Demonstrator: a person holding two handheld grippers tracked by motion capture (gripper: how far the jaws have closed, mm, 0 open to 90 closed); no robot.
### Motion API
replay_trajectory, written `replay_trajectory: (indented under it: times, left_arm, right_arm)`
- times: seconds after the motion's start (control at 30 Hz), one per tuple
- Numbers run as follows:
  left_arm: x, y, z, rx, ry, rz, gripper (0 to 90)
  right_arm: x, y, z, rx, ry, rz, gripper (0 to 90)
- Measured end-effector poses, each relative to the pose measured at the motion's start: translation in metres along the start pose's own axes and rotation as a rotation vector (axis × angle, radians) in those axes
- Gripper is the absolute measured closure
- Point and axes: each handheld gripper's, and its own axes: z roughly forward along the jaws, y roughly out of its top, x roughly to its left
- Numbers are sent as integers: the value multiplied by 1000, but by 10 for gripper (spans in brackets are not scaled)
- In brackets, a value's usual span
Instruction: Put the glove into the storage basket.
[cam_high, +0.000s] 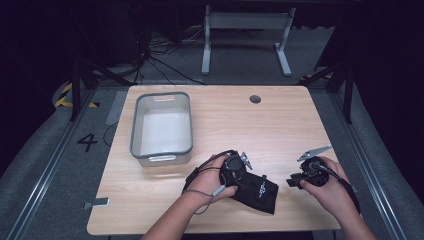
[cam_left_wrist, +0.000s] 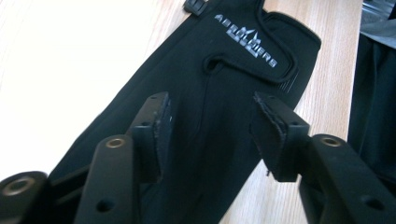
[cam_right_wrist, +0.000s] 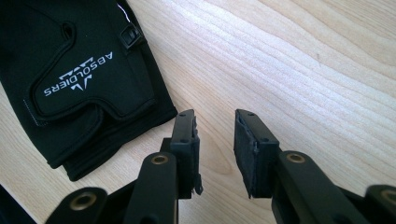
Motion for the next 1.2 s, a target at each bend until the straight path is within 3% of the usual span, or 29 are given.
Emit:
replay_trajectory:
  times: [0.07,0.2,0.27,0.43,0.6,0.8,0.9,1.2]
  left_arm:
    - [2,2,3,33,-13,-45,457]
    - [4,3,6,31,4,-54,460]
    - [4,2,8,20,11,-78,435]
    - [5,1,20,52,27,-102,369]
    - [5,0,31,76,18,-85,336]
    - [4,-1,38,69,10,-65,275]
    - [-3,1,44,69,47,-16,210]
    - [-9,3,47,99,99,-4,203]
  right_arm:
    - [0,0,0,-3,3,2,703]
    - [1,0,-1,-4,10,3,700]
    - [0,0,-1,-5,12,5,699]
    - [0,-1,-2,-11,16,10,681]
    - [0,-2,-2,-13,19,14,676]
    - [-1,-2,-2,-13,38,21,667]
    - [0,-1,-2,-14,46,22,664]
    - [2,0,-2,-20,58,24,663]
